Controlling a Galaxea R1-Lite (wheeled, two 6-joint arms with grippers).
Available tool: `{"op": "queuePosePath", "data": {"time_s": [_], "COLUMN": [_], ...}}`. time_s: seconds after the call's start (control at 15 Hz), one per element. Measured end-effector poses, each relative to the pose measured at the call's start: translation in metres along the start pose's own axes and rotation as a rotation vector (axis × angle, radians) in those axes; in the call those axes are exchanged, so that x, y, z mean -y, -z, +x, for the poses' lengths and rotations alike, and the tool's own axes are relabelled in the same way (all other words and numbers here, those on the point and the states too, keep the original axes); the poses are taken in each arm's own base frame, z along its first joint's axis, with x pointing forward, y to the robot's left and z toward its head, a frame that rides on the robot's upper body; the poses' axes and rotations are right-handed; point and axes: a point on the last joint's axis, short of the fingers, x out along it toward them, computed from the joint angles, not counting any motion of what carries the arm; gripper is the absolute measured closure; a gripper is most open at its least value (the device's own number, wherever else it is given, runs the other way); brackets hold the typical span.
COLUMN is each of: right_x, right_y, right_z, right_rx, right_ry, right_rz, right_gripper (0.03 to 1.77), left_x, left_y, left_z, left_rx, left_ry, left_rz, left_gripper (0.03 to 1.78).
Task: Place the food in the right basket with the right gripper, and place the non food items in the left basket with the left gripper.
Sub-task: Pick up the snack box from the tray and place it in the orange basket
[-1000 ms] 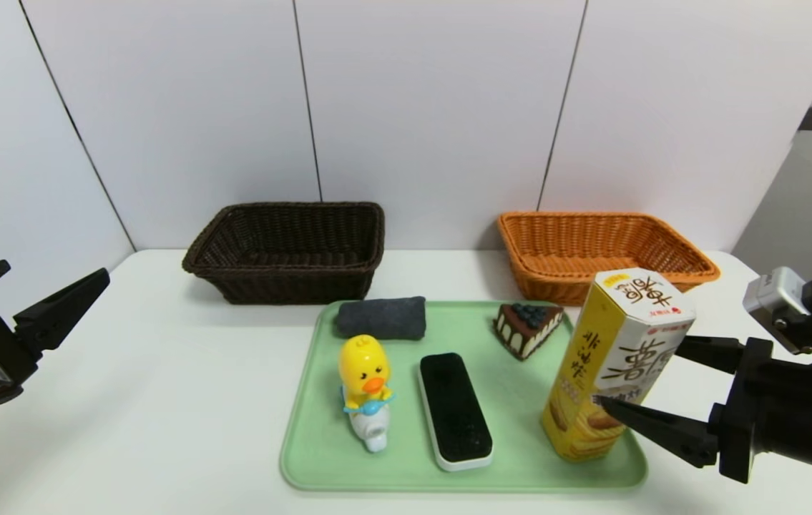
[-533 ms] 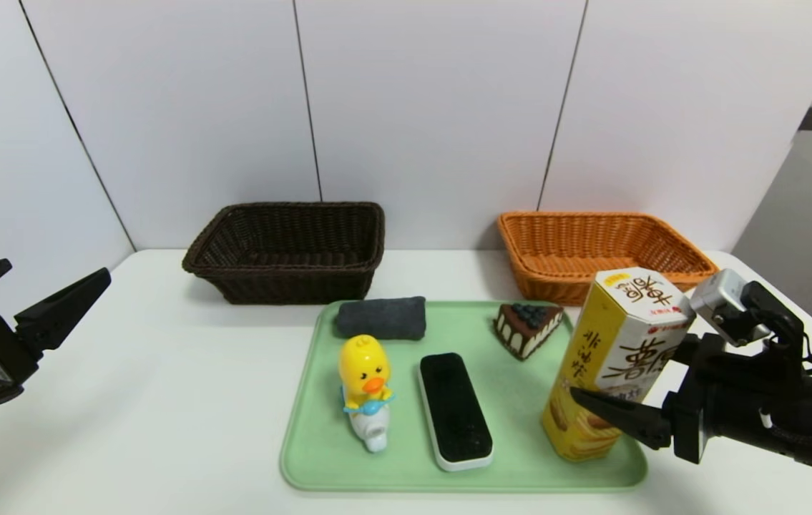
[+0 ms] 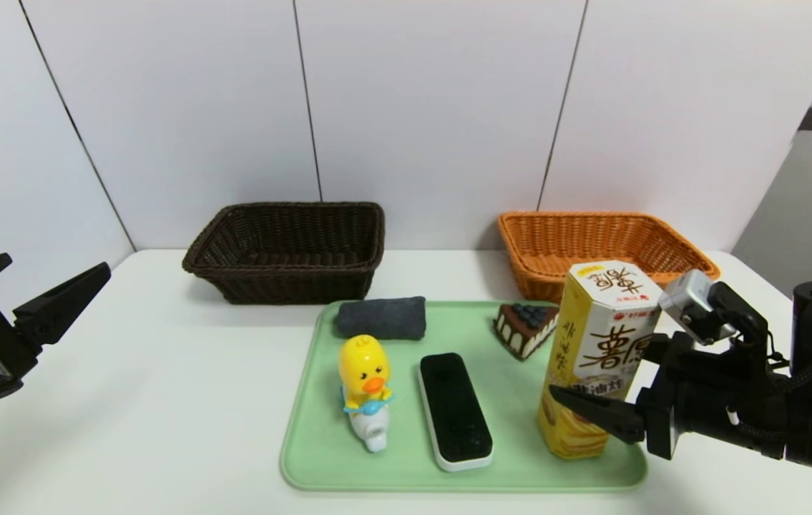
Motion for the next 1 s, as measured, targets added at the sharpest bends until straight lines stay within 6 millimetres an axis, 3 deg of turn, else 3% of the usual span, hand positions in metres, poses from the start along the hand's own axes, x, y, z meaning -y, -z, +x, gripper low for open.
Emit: {"op": "queuePosePath", "data": {"time_s": [0.2, 0.47, 1.0], "right_x": [-0.0016, -0.0028, -0.0036], "right_y": [0.0010, 0.0026, -0.0008], "right_z": [-0.0015, -0.0028, -0.0061], "right_rx": [-0.003, -0.008, 0.011], "right_ry": [-0.005, -0.005, -0.003], "right_rz": [0.001, 0.005, 0.001], "right_gripper": [0.63, 0.91, 0.96], "left_x": [0.0000, 0.0001, 0.0003], "left_y": [0.0000, 0.0009, 0.0016], "left_z": [0.0000, -0.0006, -0.0032], "left_rx": [0.000, -0.002, 0.000], "left_ry": [0.000, 0.000, 0.000], "left_rz": [0.000, -0.001, -0.002], "left_gripper": [0.12, 0.12, 0.12]}}
